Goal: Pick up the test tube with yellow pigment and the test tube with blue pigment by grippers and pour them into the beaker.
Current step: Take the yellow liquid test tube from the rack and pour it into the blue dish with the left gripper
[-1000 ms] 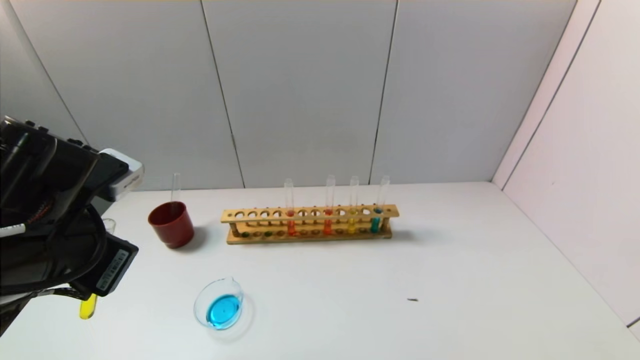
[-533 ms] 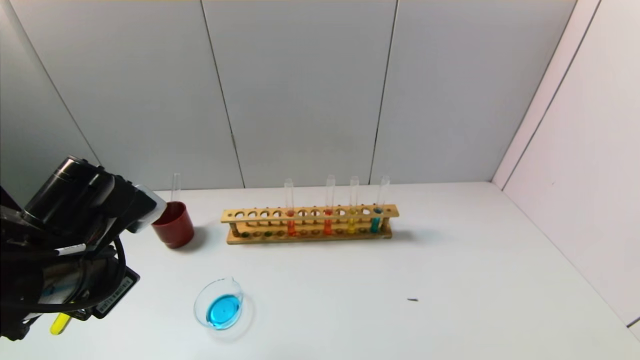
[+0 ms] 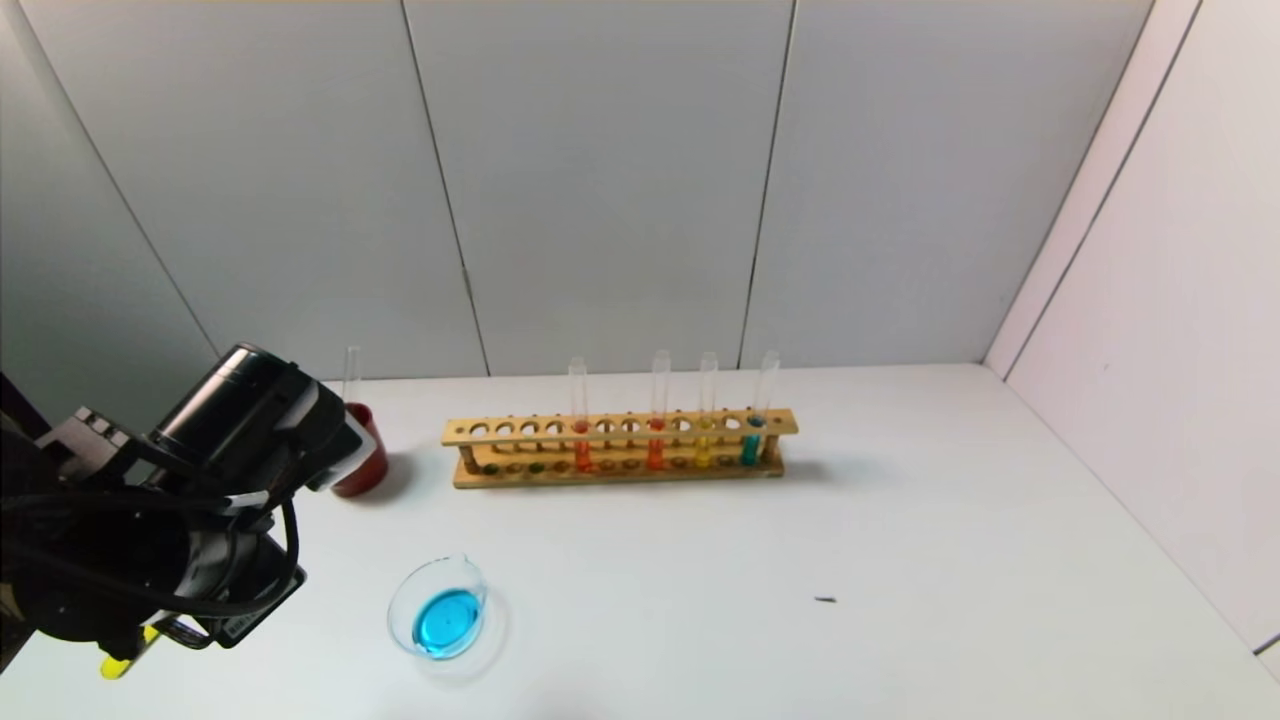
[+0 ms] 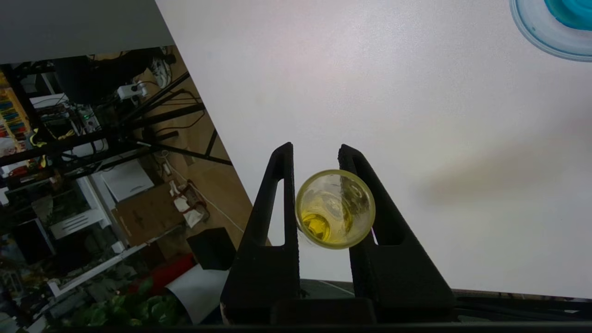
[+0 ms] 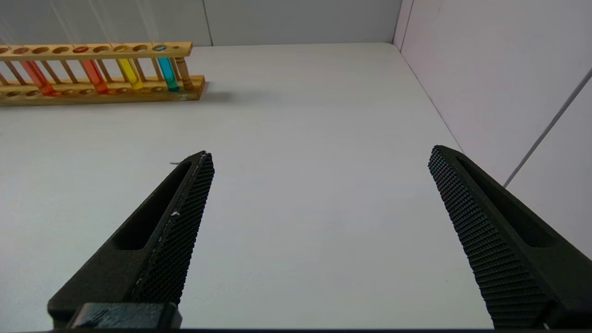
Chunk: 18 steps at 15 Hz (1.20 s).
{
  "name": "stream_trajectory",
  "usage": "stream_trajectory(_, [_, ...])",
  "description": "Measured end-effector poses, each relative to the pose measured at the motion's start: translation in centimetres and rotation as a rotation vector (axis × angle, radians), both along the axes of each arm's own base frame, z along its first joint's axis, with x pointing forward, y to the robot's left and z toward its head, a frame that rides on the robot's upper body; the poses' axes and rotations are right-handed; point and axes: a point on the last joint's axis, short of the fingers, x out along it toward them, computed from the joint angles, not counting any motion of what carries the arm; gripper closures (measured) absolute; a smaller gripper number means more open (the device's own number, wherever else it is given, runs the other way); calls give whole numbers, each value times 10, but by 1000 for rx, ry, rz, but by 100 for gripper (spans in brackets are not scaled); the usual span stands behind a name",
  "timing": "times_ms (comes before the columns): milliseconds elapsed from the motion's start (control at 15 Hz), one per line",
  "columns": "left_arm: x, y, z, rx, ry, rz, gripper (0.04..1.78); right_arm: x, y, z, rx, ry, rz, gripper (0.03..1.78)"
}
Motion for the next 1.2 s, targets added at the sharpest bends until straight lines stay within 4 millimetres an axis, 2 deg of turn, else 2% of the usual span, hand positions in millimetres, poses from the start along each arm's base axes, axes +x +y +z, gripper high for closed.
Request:
stream_trajectory(800, [27,-19,-54,253,273,-80,148,0,0,0,0,0,0,11])
stream_trajectory(1200, [38,-40,-66,335,385,-134,148,0,0,0,0,0,0,11])
